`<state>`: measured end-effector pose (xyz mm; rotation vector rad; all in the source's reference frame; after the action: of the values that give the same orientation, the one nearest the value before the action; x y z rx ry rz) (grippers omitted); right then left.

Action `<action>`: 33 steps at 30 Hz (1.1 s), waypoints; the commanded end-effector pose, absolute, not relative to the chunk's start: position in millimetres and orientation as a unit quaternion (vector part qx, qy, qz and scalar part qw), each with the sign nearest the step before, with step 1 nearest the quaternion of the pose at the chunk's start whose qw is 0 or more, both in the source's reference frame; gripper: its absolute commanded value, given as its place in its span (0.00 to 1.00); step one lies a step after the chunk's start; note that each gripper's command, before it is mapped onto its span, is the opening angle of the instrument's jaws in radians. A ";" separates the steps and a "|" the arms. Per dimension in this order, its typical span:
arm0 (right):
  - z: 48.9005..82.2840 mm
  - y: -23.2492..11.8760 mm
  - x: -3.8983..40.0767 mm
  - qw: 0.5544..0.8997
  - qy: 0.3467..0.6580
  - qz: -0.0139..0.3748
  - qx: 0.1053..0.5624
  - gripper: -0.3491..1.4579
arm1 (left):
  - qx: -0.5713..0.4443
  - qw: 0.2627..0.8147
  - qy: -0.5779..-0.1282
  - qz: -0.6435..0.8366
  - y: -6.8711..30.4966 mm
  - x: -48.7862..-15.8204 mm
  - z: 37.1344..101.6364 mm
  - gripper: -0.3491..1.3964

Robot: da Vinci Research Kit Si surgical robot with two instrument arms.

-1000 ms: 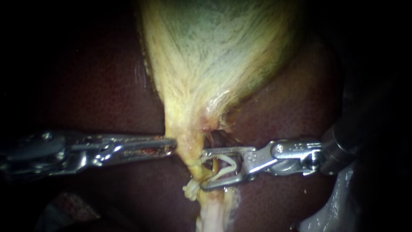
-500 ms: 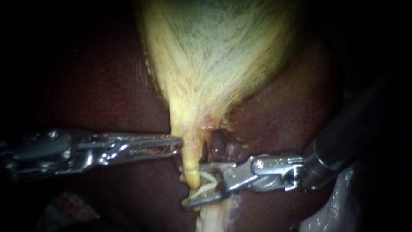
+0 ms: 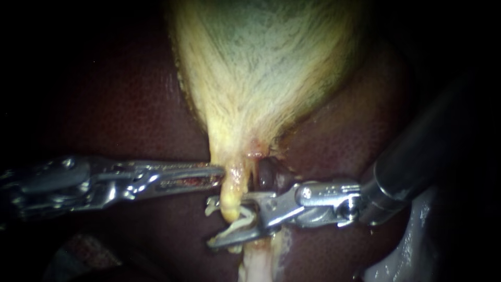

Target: Clipping third clip left tube

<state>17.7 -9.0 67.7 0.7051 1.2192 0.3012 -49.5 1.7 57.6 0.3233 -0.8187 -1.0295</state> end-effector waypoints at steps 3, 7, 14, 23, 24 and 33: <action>66.9 -8.0 17.4 0.752 0.558 0.147 0.318 0.46 | 0.150 0.779 -0.379 -0.476 1.6 -49.6 57.6 0.00; 66.7 -7.7 17.3 0.751 0.559 0.151 0.317 0.44 | 0.151 0.779 -0.379 -0.475 1.6 -49.6 57.6 0.00; 67.2 -8.0 16.8 0.754 0.558 0.153 0.311 0.16 | 0.151 0.779 -0.379 -0.475 1.6 -49.7 57.7 0.00; 68.0 -7.5 15.4 0.775 0.536 0.169 0.289 0.00 | 0.151 0.779 -0.379 -0.475 1.6 -49.7 57.8 0.00; 68.0 -7.5 15.4 0.775 0.536 0.170 0.289 0.00 | 0.151 0.779 -0.379 -0.475 1.6 -49.7 57.8 0.00; 68.3 -8.5 15.8 0.776 0.536 0.168 0.287 0.00 | 0.151 0.779 -0.379 -0.475 1.6 -49.7 57.8 0.00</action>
<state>15.8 -8.5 68.3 0.6198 1.1598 0.3650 -49.7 1.6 57.8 0.3257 -0.8198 -1.0275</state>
